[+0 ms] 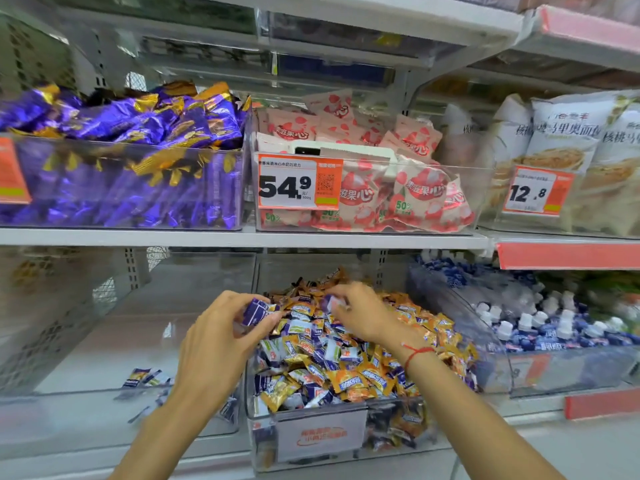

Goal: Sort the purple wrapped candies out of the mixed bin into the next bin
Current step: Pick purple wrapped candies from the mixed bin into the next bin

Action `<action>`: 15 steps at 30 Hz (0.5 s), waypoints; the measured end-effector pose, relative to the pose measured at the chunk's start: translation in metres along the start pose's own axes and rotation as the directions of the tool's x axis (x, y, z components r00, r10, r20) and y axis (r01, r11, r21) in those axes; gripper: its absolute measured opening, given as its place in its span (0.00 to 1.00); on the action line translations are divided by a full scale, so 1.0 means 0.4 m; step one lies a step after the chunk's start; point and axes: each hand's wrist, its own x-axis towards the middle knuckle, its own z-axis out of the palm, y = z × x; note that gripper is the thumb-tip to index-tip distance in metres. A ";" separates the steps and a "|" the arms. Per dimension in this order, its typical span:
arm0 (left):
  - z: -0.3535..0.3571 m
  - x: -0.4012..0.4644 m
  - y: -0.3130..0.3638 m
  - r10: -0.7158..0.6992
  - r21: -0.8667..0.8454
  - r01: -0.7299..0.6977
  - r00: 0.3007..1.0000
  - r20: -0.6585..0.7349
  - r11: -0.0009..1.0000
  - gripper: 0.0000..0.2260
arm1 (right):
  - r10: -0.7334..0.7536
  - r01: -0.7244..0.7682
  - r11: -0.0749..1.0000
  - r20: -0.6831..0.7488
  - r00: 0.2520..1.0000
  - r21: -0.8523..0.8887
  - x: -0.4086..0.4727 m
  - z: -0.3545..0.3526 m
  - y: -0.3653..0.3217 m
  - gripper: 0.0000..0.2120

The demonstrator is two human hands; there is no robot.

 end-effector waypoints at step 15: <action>-0.037 0.010 -0.021 -0.121 -0.178 0.119 0.993 -0.002 0.977 0.04 | 0.130 -0.086 0.926 -0.097 0.987 0.368 -0.061 -0.039 -0.033 0.13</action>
